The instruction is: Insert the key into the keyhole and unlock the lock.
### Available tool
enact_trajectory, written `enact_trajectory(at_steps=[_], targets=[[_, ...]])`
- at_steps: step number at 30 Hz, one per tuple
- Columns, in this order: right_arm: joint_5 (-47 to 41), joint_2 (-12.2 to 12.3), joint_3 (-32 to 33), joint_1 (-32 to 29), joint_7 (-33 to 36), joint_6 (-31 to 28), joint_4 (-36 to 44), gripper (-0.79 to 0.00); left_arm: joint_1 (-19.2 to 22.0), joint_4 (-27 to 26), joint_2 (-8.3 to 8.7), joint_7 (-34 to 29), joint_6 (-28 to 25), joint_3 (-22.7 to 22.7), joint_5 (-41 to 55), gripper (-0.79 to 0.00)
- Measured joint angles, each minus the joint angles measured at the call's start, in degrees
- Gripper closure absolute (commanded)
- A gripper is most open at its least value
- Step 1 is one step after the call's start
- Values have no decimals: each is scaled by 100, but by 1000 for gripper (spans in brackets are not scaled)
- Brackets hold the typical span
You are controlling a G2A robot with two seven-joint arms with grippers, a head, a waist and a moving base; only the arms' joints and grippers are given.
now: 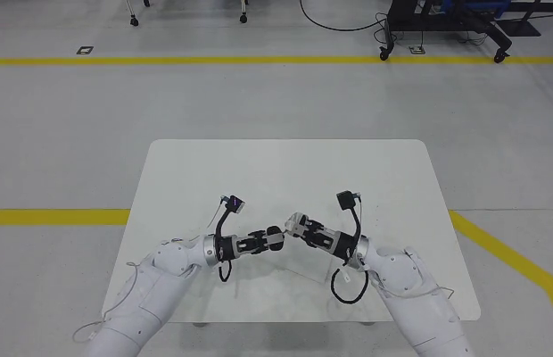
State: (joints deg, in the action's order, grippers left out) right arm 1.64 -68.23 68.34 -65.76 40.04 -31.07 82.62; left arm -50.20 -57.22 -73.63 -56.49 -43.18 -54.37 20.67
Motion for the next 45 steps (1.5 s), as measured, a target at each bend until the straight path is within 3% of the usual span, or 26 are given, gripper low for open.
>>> enact_trajectory(at_steps=[2, 4, 5, 23, 24, 25, 26, 27, 28, 39, 45], targets=[[14, 4, -12, 6, 26, 54, 1, -151, -14, -25, 8, 23, 2, -21, -15, 0], [18, 8, -24, 11, 47, 102, 5, -12, -33, -58, 11, 60, 6, -26, -32, 0], [21, 10, -30, 12, 57, 123, 6, 0, -39, -71, 11, 68, 15, -20, -46, 0], [151, 65, -60, -43, 184, 90, 139, 0, -206, -192, 61, 497, -80, -227, -71, 0], [165, 69, -64, -49, 201, 73, 151, 0, -220, -206, 64, 516, -75, -242, -53, -28], [180, 73, -71, -56, 222, 54, 166, 0, -243, -224, 68, 550, -72, -265, -15, -231], [187, 77, -76, -60, 233, 44, 175, 0, -260, -236, 71, 576, -66, -282, 19, -342], [194, 80, -81, -64, 244, 35, 184, 0, -276, -245, 74, 600, -53, -299, 50, -714], [196, 84, -88, -70, 260, 24, 195, 0, -293, -258, 77, 628, -28, -321, 87, -785], [65, 128, -28, -98, 322, -52, 219, 0, -416, -397, 143, 533, -7, -508, 171, -785], [8, 142, 25, -125, 284, -92, 227, 0, -801, -1050, 377, 248, 54, -1123, 66, -785]])
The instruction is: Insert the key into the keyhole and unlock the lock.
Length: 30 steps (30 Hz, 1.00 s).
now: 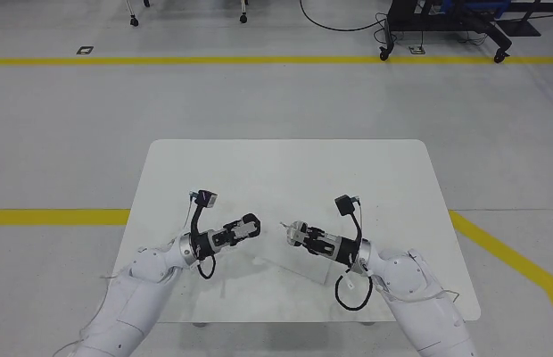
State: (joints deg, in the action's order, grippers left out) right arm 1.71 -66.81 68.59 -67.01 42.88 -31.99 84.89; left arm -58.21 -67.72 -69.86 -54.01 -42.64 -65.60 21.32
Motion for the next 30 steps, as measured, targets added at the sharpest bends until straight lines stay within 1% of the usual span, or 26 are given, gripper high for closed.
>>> enact_trajectory(at_steps=[3, 4, 5, 7, 8, 10, 11, 14, 16, 18, 20, 22, 24, 25, 30], targets=[[2, 0, -1, 1, 1, 1, 0, 0, -551, -985, 220, -580, 250, -575, -27, -785], [2, 0, -1, 1, 1, 1, 0, 0, -844, -1450, 323, -789, 340, -888, -234, -785], [2, 0, -1, 1, 1, 1, 0, 0, -1078, -1803, 395, -914, 421, -1137, -435, -785], [2, 0, -1, 1, 1, 1, 0, 0, -1603, -2568, 543, -1132, 644, -1729, -1041, -785], [2, 0, -1, 1, 1, 1, 0, 0, -1798, -2848, 597, -1211, 750, -1975, -1369, -785], [2, 0, -1, 1, 1, 1, 0, 0, -2125, -3320, 691, -1262, 1005, -2464, -2222, -785], [2, 0, -1, 1, 1, 1, 0, 0, -2209, -3450, 717, -1279, 1079, -2599, -2556, -785], [2, 0, -1, 1, 1, 1, 0, 0, -2229, -3573, 781, -1299, 1151, -2802, -3485, -785], [2, 0, -1, 1, 1, 1, 0, 0, -2110, -3504, 803, -1225, 1183, -2776, -3925, -785], [2, 0, -1, 1, 1, 1, 0, 0, -1941, -3393, 818, -1121, 1242, -2752, -4171, -785], [2, 0, -1, 1, 1, 1, 0, 0, -1741, -3274, 824, -725, 1566, -2792, -4745, -785], [2, 0, -1, 1, 1, 1, 0, 0, -1705, -3248, 819, -339, 1862, -2776, -5330, -785], [2, 0, -1, 1, 1, 1, 0, 0, -1713, -3252, 818, -397, 1786, -2772, -5389, -785], [2, 0, -1, 1, 1, 1, 0, 0, -1715, -3254, 818, -467, 1741, -2772, -5227, -785], [2, 0, -1, 1, 1, 1, 0, 0, -1715, -3254, 818, -484, 1736, -2773, -5074, -785]])
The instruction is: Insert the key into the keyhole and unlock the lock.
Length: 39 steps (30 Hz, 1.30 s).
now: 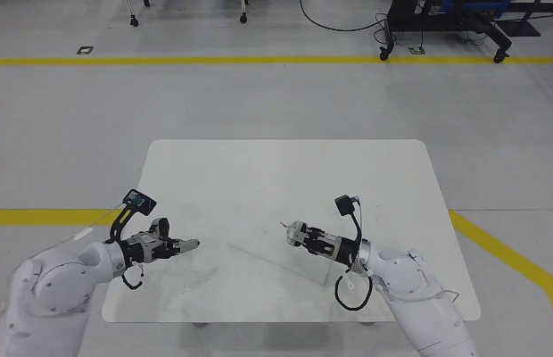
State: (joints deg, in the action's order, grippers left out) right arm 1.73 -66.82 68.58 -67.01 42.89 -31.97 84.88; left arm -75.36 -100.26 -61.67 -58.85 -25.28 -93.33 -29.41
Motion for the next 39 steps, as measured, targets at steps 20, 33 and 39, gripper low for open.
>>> enact_trajectory(at_steps=[20, 33, 39], targets=[[0, 0, 0, 0, 0, 0, 0, 0, 584, 264, 674, 1266, -3279, 928, -3669, -785], [0, 0, 0, 0, 0, 0, 0, 0, 1625, 1309, 692, 1085, -3096, 1952, -4340, -529], [0, 0, 0, 0, 0, 0, 0, 0, 1757, 1475, 689, 1272, -3044, 2107, -4396, -397]])
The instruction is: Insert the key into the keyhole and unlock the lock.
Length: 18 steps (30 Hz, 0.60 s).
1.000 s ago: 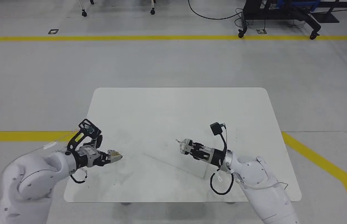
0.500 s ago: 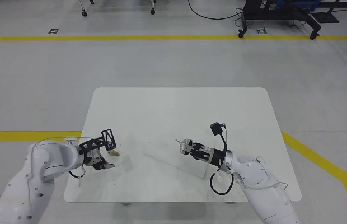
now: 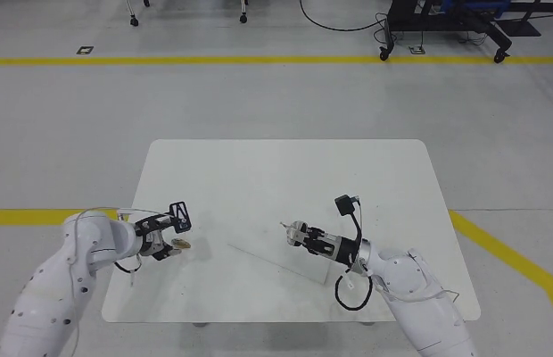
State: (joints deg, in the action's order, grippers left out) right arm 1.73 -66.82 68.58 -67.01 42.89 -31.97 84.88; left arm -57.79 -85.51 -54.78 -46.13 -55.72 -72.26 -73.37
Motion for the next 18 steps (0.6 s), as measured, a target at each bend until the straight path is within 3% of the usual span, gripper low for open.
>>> enact_trajectory(at_steps=[11, 13, 15, 18], targets=[[0, 0, 0, 0, 0, 0, 0, 0, 204, 222, -11, 130, -23, 335, -110, -283], [0, 0, 0, 0, 0, 0, 0, 0, 244, 269, -14, 134, -19, 389, -109, -206], [0, 0, 0, 0, 0, 0, 0, 0, 280, 311, -16, 138, -13, 425, -104, -34], [0, 0, 0, 0, 0, 0, 0, 0, 326, 377, -16, 148, 9, 469, -69, 0]])
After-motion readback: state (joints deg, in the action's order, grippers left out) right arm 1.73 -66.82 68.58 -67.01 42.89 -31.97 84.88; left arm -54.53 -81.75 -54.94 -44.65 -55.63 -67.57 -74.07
